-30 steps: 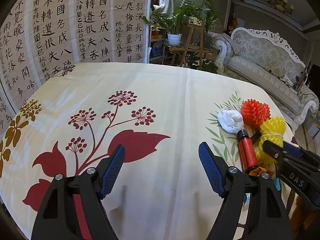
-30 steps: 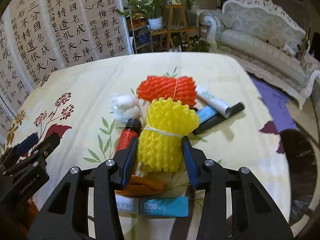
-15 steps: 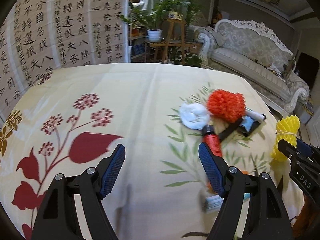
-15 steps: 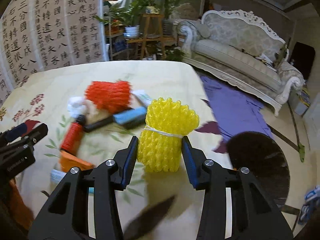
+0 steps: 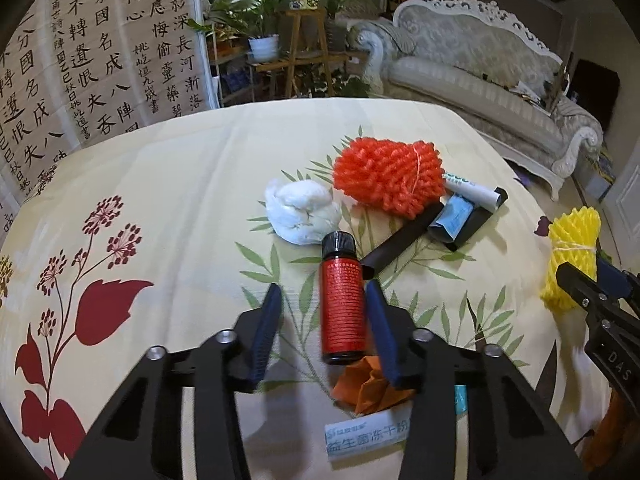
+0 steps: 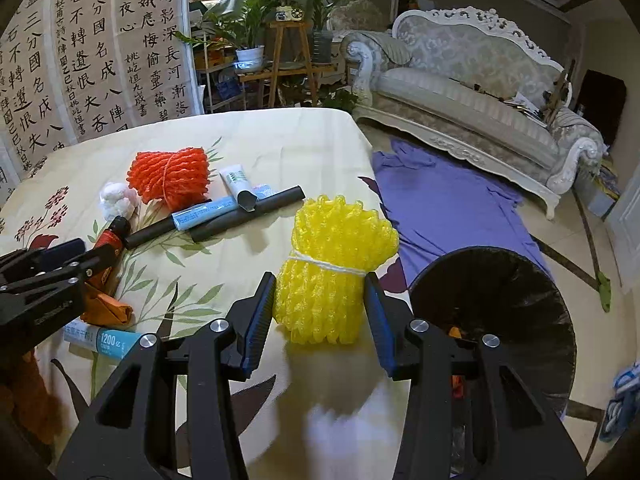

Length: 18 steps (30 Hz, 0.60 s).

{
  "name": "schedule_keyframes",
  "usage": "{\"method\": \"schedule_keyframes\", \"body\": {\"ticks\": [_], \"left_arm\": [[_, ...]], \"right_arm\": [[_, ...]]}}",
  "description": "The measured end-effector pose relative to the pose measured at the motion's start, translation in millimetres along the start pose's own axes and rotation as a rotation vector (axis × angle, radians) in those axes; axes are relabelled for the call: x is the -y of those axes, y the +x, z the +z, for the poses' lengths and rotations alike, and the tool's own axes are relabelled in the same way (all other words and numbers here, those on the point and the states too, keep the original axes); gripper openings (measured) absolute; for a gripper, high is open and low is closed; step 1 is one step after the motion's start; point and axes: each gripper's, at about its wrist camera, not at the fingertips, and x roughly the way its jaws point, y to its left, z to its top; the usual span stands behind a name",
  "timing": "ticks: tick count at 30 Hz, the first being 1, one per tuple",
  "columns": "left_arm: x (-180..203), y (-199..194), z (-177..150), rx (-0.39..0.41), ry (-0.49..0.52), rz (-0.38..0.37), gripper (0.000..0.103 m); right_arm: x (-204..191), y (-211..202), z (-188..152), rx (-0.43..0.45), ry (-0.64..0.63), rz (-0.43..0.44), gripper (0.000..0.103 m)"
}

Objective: Collect trash
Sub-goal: 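Grasp the red bottle with the left tool while the right tool grasps the yellow foam net, then carry the yellow foam net and red bottle over the bin and release them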

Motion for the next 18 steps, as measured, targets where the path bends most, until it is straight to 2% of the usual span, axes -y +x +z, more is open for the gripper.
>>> {"method": "schedule_keyframes", "body": {"ticks": [2, 3, 11, 18], "left_arm": [[1.3, 2.4, -1.6, -0.009, -0.004, -0.014, 0.026], [2.4, 2.5, -3.6, -0.012, -0.005, -0.018, 0.025], [2.3, -7.3, -9.2, 0.025, -0.001, -0.007, 0.025], [2.3, -31.7, -11.8, 0.073, -0.010, -0.011, 0.025]], "right_arm": [[1.8, 0.6, -1.4, 0.000, 0.002, 0.006, 0.043], [3.3, 1.1, -1.6, 0.001, 0.003, 0.008, 0.043], [5.7, -2.1, -5.0, 0.013, 0.014, 0.019, 0.043], [13.0, -15.2, -6.4, 0.035, 0.030, 0.007, 0.043]]}}
